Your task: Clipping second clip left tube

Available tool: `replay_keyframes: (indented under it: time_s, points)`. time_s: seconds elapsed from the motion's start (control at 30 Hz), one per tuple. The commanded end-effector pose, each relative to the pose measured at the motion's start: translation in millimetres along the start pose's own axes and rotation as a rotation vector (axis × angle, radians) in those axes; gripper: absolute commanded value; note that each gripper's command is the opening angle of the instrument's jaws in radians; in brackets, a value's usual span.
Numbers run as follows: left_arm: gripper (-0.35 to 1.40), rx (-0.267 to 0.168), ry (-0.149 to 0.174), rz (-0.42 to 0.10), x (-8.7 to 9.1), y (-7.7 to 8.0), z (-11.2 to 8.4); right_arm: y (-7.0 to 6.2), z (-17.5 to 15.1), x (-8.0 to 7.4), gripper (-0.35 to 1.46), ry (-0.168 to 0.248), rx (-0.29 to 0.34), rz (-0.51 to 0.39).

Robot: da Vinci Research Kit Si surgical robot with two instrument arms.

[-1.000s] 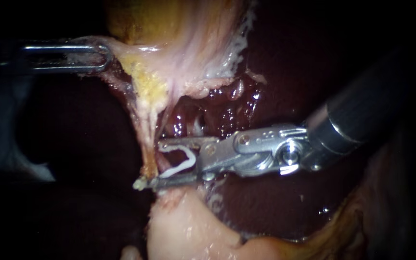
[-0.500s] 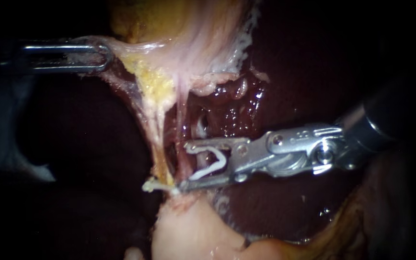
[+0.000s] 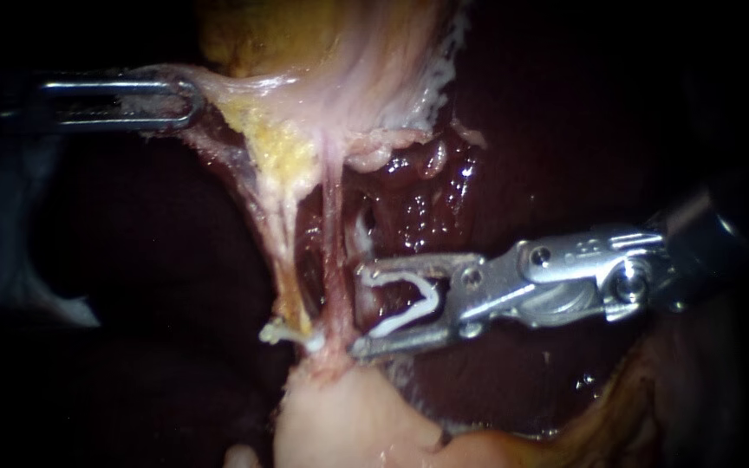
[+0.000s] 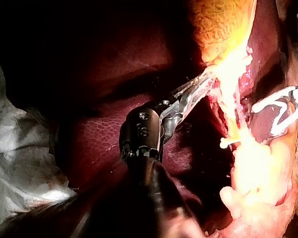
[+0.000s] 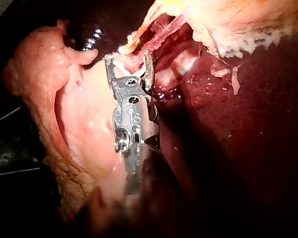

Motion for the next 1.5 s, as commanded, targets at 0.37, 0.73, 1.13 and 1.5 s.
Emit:
replay_keyframes:
  time_s: [0.37, 0.73, 1.13, 1.5]
  points:
    - [-0.35, 0.0, 0.0, 0.0, -0.1, 0.0, 0.0, -0.1, 1.9, 0.8, 0.5, 0.026, 0.02, 0.047]
    - [-0.35, 0.001, 0.0, 0.0, -0.1, 0.1, 0.0, 1.0, 4.7, -0.7, 0.5, 0.03, 0.029, 0.089]
    - [-0.35, 0.001, 0.0, 0.0, -0.1, 0.1, 0.0, 3.3, 6.6, -2.7, 0.5, 0.03, 0.037, 0.131]
    - [-0.35, 0.001, 0.0, 0.0, -0.1, 0.1, 0.0, 4.5, 8.0, -3.6, 0.5, 0.029, 0.053, 0.15]
